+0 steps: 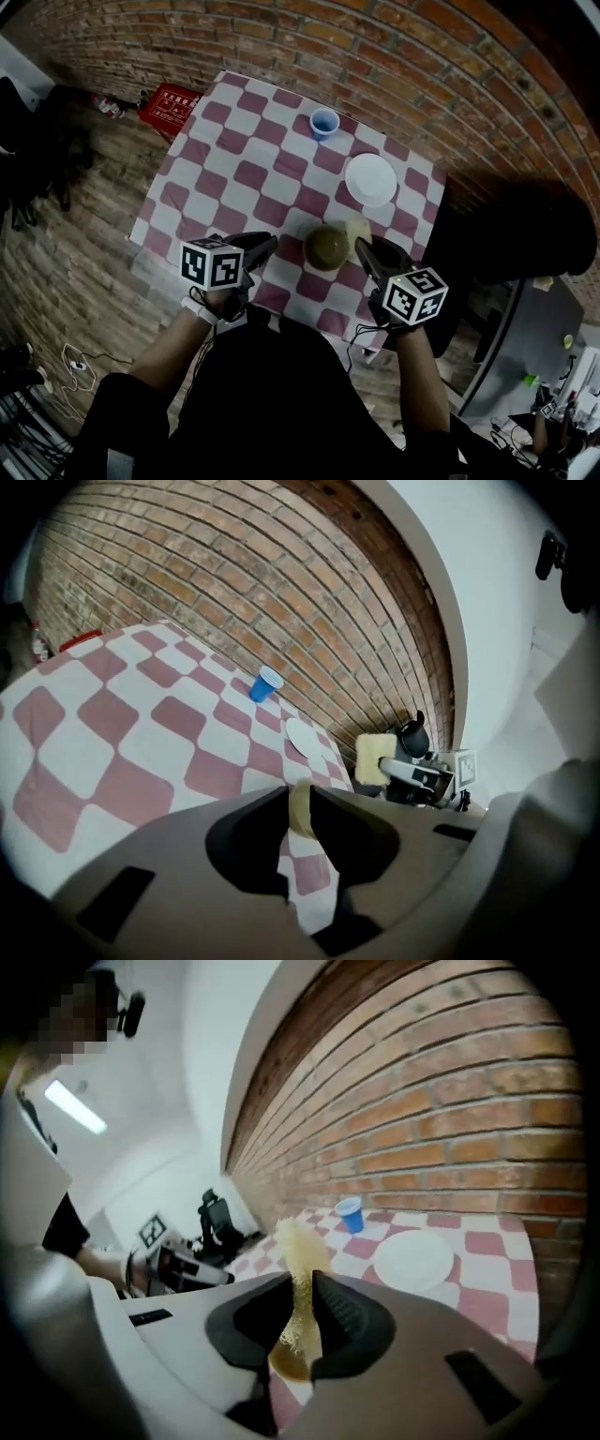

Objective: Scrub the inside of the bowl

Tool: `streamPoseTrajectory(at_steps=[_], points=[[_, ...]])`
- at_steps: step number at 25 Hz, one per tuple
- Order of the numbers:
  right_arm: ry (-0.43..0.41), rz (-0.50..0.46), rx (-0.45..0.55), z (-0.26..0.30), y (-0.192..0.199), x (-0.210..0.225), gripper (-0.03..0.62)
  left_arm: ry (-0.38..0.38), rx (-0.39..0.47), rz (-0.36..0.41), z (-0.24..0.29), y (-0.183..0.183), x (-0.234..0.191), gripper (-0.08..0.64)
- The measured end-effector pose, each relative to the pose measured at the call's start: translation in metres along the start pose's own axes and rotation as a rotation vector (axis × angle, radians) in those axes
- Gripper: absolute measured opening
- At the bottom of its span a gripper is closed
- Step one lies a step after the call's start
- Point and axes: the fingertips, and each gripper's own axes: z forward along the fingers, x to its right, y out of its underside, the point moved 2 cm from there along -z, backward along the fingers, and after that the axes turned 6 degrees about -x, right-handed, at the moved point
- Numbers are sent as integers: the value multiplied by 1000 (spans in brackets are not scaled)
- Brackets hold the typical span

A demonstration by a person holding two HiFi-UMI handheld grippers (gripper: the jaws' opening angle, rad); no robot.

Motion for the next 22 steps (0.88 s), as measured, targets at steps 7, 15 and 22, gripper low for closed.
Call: streamPoseTrajectory(at_steps=[7, 15, 22], points=[[-34, 213, 317, -81, -18, -28, 75, -59, 109, 101, -31, -7, 24, 78], [-97, 103, 329, -97, -17, -83, 75, -56, 210, 232, -52, -17, 80, 78], [-150, 59, 314, -94, -4, -99, 74, -136, 268, 458, -67, -21, 136, 78]])
